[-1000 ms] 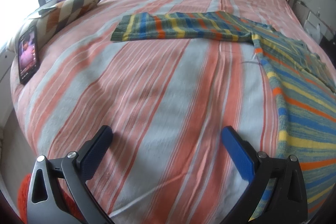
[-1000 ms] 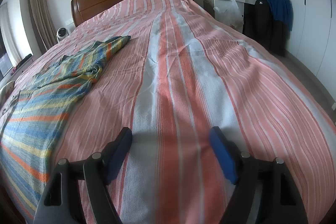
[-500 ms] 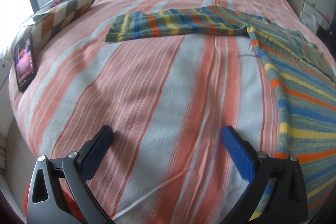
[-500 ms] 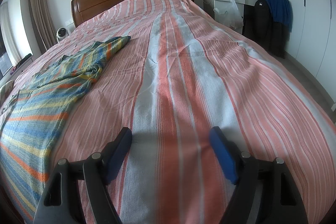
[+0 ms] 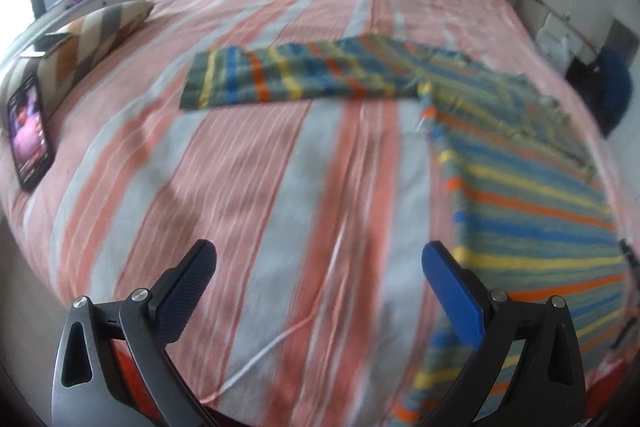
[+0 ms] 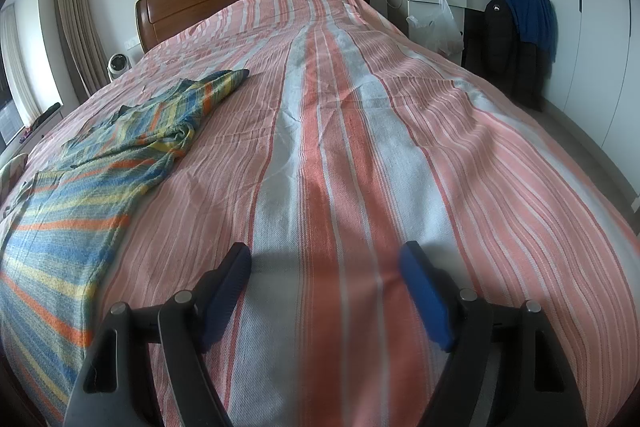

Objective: Fold small clothes

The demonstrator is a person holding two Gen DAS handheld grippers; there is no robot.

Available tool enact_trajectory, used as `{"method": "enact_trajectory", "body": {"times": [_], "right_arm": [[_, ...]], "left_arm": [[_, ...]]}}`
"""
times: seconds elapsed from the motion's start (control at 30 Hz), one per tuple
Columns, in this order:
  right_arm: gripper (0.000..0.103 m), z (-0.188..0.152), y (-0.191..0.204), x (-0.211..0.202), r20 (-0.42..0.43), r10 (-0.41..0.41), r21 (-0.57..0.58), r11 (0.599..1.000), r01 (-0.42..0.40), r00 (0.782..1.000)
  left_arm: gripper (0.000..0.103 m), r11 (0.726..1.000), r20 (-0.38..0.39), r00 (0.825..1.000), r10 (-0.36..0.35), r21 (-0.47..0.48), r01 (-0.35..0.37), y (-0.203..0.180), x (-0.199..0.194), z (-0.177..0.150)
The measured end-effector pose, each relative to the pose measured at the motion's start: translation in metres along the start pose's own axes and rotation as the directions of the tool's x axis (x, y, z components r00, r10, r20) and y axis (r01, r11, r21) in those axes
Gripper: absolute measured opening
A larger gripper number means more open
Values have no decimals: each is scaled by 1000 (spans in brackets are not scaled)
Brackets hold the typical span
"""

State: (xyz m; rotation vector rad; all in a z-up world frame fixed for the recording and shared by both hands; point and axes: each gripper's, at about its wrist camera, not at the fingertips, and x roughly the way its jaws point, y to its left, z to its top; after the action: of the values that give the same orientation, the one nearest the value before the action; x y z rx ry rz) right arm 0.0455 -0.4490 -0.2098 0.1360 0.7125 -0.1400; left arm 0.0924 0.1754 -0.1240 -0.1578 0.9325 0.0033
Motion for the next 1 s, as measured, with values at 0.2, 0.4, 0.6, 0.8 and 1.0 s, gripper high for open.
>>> {"method": "enact_trajectory", "body": {"times": [0.2,0.4,0.6,0.8,1.0], "right_arm": [[77,1,1,0,6,2,1,1000,-2,1000],[77,1,1,0,9,4,2,1000,-4,1000],[77,0,2,1,9,2,1,1000,-2,1000],[77,0,2,1,9,2,0,1000,-2,1000],[77,0,2,1,10,2,0,1000,-2,1000]], "left_arm": [[102,995,-10,999,-47,-93,46,45,-4,45],[102,986,-33,999,-4,-170,-2,82,5,73],[102,983,-76,997,13,-179,-27,90,23,78],[102,987,-105,994,21,-159,-37,89,34,76],[102,983,-102,993,56,-166,-72,105,39,94]]}}
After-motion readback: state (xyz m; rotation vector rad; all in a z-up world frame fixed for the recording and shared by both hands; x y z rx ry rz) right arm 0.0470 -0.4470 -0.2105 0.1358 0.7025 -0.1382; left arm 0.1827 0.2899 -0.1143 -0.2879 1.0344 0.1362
